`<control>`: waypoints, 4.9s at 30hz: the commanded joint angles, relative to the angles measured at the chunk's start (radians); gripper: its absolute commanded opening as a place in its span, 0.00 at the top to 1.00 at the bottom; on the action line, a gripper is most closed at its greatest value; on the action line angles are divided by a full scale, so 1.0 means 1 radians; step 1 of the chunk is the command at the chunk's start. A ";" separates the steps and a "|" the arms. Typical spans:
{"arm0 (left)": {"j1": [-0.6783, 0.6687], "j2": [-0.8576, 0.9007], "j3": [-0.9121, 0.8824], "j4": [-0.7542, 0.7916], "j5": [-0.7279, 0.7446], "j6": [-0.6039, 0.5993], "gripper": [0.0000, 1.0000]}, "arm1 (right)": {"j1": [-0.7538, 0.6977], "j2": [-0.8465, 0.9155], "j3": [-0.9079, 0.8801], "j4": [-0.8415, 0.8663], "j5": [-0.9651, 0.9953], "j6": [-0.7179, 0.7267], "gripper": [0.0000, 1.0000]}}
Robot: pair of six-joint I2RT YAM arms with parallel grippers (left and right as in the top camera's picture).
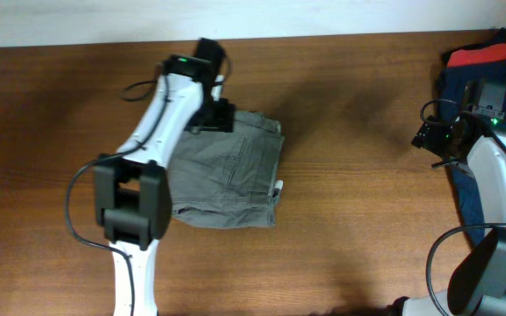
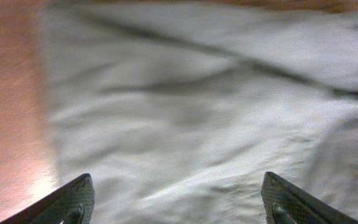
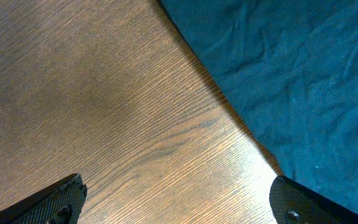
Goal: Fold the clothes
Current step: 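Grasp the folded shorts' left edge with the left gripper, then drag the folded shorts to the table's top-left corner with the left gripper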
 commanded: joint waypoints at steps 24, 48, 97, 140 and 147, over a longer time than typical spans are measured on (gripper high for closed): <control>0.312 -0.035 -0.204 -0.046 0.483 0.439 0.01 | -0.002 0.000 -0.004 0.000 0.002 -0.005 0.01; 0.309 -0.035 -0.426 0.121 0.585 0.332 0.01 | -0.002 0.000 -0.004 0.000 0.002 -0.005 0.01; 0.575 -0.035 -0.426 0.678 0.284 -0.436 0.99 | -0.002 0.000 -0.004 0.000 0.002 -0.005 0.01; 0.580 -0.035 -0.426 0.826 -0.109 -1.249 0.92 | -0.002 0.000 -0.004 0.000 0.002 -0.005 0.01; 0.613 -0.035 -0.426 0.879 -0.116 -1.075 0.91 | -0.002 0.000 -0.004 0.000 0.002 -0.005 0.01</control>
